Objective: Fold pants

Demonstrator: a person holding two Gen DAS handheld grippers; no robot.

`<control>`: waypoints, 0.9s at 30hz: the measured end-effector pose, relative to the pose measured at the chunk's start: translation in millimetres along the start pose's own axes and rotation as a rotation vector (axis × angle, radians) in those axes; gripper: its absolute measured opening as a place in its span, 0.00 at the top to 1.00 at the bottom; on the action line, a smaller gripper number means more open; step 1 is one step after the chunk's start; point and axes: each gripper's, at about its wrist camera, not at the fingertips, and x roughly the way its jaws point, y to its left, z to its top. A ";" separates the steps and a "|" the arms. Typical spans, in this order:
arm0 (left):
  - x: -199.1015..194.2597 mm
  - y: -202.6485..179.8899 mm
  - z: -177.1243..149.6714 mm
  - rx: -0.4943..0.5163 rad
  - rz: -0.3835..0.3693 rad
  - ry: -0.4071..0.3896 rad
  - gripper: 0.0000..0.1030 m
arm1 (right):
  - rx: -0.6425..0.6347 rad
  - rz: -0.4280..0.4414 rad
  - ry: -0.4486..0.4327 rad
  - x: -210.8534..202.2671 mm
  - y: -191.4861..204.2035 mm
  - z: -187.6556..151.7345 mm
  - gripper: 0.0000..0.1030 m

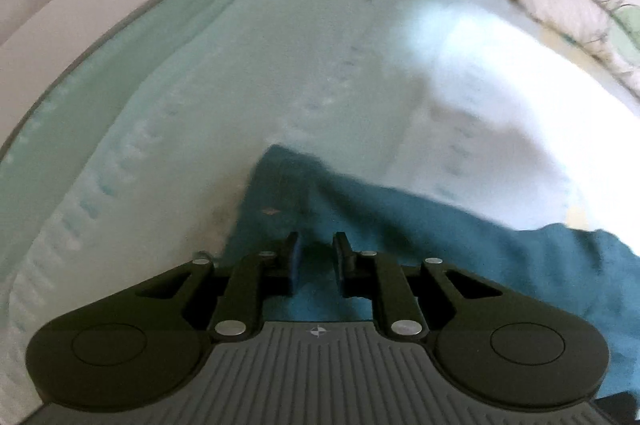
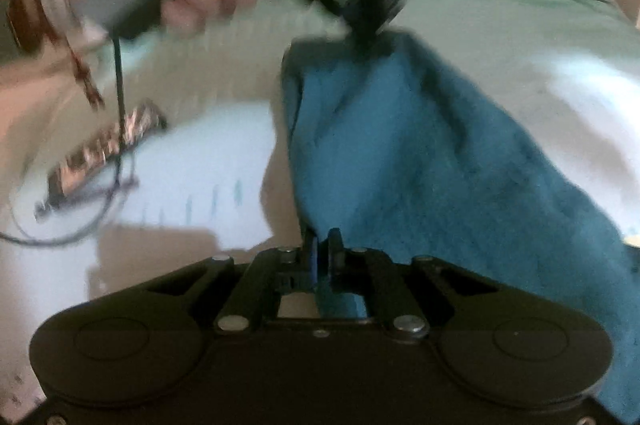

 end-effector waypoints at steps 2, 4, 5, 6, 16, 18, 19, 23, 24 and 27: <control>-1.7 -13.1 -4.7 0.020 -0.027 -0.012 0.83 | 0.013 -0.017 0.010 7.3 -0.5 -4.0 0.86; -0.2 -28.7 -11.4 0.054 -0.052 -0.025 0.83 | 0.080 0.017 0.001 -0.8 -10.3 -3.0 0.79; 1.6 -35.0 -15.0 0.076 -0.061 -0.029 0.83 | 0.109 0.033 -0.008 -8.0 -17.6 -1.3 0.79; 4.9 -40.5 -17.9 0.094 -0.065 -0.028 0.83 | 0.126 0.047 -0.015 -17.6 -25.7 0.5 0.78; 34.5 -60.0 -52.0 0.187 -0.060 0.098 0.83 | 0.315 -0.163 -0.149 -112.1 -155.1 -18.0 0.52; 32.1 -59.0 -59.4 0.220 -0.051 0.080 0.83 | 0.350 -0.226 -0.144 -114.8 -180.6 -20.9 0.44; 31.4 -58.8 -61.4 0.225 -0.046 0.086 0.83 | 0.371 -0.237 -0.137 -113.9 -192.5 -21.9 0.42; 31.5 -53.8 -60.1 0.202 -0.041 0.116 0.83 | 0.541 -0.163 -0.086 -99.7 -235.5 -36.7 0.37; 29.1 -52.3 -58.2 0.198 -0.038 0.121 0.83 | 0.585 -0.131 -0.067 -94.0 -242.3 -40.4 0.37; 28.0 -55.0 -52.8 0.186 -0.029 0.124 0.83 | 0.688 -0.029 -0.020 -78.2 -256.7 -52.9 0.37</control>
